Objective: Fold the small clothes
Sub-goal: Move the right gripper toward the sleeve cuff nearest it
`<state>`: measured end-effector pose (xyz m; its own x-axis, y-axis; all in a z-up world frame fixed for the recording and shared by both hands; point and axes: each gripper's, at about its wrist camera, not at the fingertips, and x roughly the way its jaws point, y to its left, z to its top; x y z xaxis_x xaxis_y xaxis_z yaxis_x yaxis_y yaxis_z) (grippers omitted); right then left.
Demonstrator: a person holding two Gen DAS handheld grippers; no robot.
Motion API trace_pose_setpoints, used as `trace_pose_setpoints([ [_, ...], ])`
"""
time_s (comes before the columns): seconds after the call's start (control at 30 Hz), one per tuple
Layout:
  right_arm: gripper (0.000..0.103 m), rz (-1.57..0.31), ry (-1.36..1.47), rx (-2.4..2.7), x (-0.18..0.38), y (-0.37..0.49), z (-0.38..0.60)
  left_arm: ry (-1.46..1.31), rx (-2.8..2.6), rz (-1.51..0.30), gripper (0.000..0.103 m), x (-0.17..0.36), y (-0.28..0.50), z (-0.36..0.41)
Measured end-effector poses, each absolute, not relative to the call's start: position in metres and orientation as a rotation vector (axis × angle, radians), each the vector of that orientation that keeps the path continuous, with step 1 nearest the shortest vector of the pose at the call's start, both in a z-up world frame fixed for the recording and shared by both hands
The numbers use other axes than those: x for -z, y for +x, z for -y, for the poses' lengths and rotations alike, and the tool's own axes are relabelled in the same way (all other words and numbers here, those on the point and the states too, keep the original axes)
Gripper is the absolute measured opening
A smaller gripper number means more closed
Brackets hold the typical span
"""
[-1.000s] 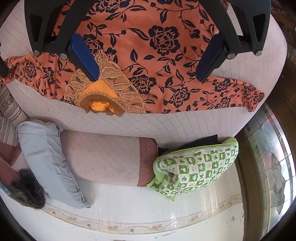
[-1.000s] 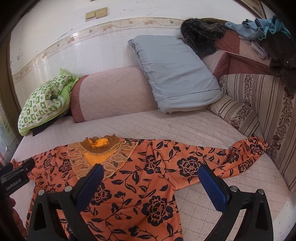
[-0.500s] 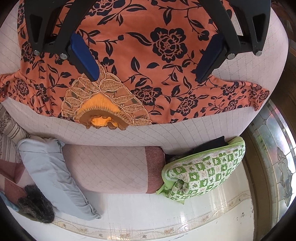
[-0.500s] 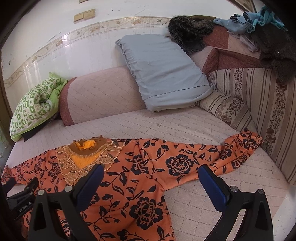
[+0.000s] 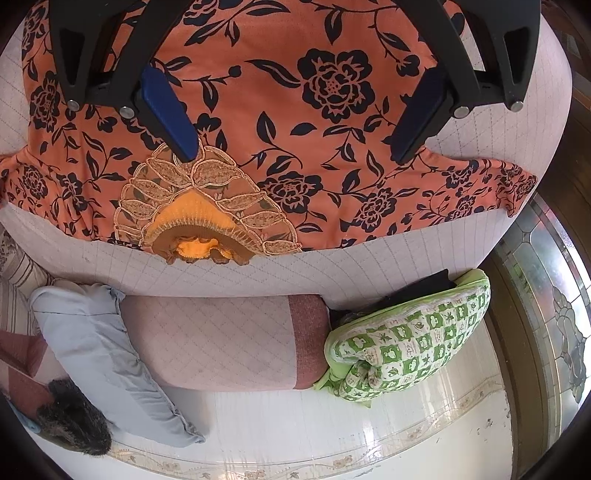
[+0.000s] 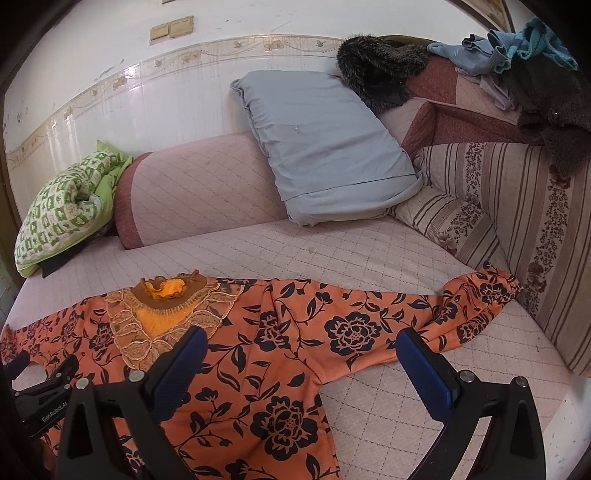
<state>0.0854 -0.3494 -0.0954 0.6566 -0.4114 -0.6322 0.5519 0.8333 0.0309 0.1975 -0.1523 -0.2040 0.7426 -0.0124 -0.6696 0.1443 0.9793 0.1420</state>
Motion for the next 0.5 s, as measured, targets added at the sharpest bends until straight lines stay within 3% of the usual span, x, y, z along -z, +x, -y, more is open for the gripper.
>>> trace_pose_setpoints([
  [0.5, 0.103, -0.670, 0.211, 0.566, 0.1010, 0.0875, 0.3552, 0.213, 0.090, -0.741, 0.103, 0.2111, 0.2009, 0.1570],
])
